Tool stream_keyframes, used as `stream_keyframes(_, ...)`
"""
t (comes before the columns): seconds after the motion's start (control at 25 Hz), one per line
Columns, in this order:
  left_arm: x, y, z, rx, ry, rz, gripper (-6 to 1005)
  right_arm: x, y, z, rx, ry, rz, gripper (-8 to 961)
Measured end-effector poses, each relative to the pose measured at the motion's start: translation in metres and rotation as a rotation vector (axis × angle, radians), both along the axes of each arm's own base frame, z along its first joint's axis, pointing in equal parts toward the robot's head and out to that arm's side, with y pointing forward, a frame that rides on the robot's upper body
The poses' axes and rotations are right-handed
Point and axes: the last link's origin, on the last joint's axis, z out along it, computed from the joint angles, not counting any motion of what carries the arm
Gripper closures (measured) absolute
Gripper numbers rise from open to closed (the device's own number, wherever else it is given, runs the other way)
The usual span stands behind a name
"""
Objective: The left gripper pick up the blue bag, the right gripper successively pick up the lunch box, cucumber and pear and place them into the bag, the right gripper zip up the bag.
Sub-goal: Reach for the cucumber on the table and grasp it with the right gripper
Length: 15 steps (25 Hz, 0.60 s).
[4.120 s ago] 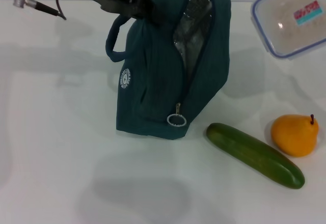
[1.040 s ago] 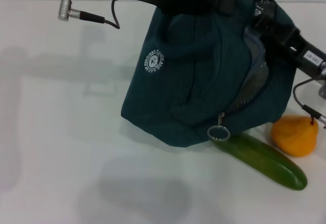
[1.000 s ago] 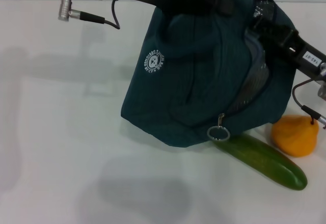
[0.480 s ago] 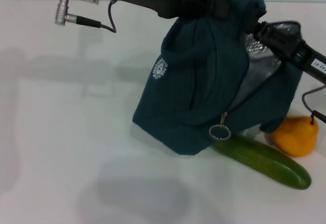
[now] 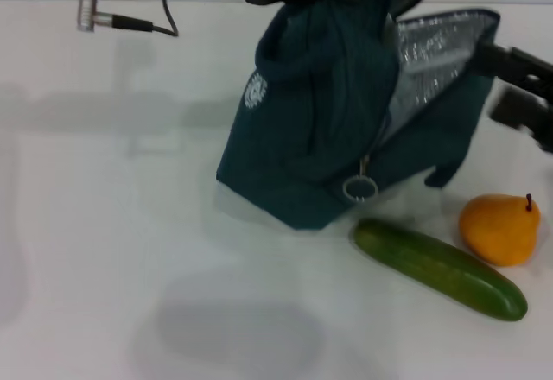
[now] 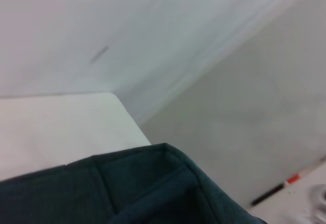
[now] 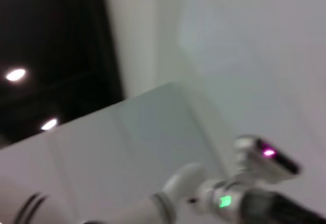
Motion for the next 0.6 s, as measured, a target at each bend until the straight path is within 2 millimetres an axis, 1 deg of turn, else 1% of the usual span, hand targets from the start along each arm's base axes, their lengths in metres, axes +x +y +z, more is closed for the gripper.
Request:
stream_keyframes(0.08,-0.003,0.002,0.003,0.018,0.005,0.007,943,0.000,-0.005,0.010,-0.016,-0.031,0.057,272)
stream_keyframes(0.16,-0.006,0.003,0.005,0.031,0.010,0.012,943,0.000,-0.007,0.016,-0.049,-0.081,0.088,190)
stream_keyframes(0.36,-0.016,0.004,0.009,0.055,0.020,0.032,943,-0.002,-0.001,0.018,-0.150,-0.282,0.094,189)
stream_keyframes(0.6,-0.022,0.005,0.011,0.071,0.026,0.042,943,-0.015,0.019,0.016,-0.251,-0.613,0.028,189)
